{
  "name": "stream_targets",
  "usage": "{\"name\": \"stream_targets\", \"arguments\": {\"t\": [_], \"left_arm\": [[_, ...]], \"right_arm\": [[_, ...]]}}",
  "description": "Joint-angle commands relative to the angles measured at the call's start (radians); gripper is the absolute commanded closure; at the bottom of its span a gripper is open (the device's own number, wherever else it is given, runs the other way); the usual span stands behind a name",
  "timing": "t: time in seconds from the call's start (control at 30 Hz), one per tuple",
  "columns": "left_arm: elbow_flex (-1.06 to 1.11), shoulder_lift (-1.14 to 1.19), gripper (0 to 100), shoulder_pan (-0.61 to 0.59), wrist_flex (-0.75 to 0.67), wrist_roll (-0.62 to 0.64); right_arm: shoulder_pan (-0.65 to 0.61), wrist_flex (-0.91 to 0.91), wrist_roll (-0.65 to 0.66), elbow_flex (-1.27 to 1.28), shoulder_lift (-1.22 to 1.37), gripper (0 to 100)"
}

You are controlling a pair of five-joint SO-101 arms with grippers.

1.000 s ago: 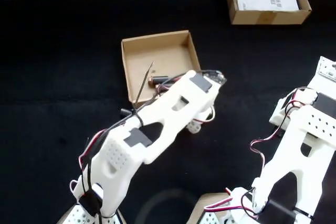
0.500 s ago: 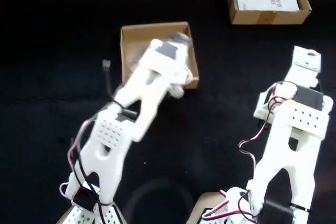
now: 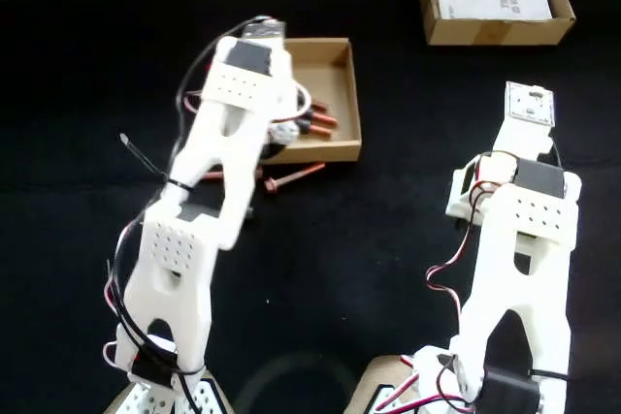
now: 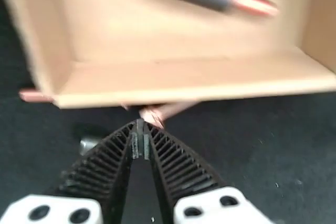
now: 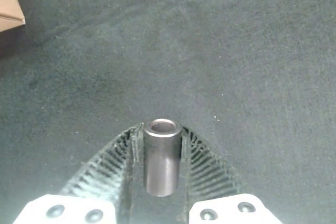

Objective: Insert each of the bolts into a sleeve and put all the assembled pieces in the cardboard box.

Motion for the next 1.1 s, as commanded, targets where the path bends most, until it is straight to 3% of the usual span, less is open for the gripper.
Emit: {"name": "stream_targets", "arguments": {"t": [0.0,0.13,0.4,0.57,0.8,1.07], "left_arm": [[0.021,-0.159,97,0.105,0.009,-0.017],[0.104,-0.291,90,0.203,0.008,-0.061],[0.242,-0.344,89,0.292,0.005,0.066],[0.306,-0.282,100,0.189,-0.124,0.404],[0.317,-0.163,97,0.14,-0.143,0.987],[0.314,-0.073,97,0.093,-0.193,1.025]], "right_arm": [[-0.008,-0.013,0.002,0.001,-0.024,99.1],[-0.002,-0.013,0.002,0.001,-0.024,99.1],[0.013,-0.005,0.002,0.001,-0.024,99.1],[0.007,-0.005,0.006,-0.001,-0.024,99.1],[-0.05,-0.012,0.006,-0.002,-0.022,99.1],[-0.107,-0.054,0.005,0.001,-0.013,99.1]]}}
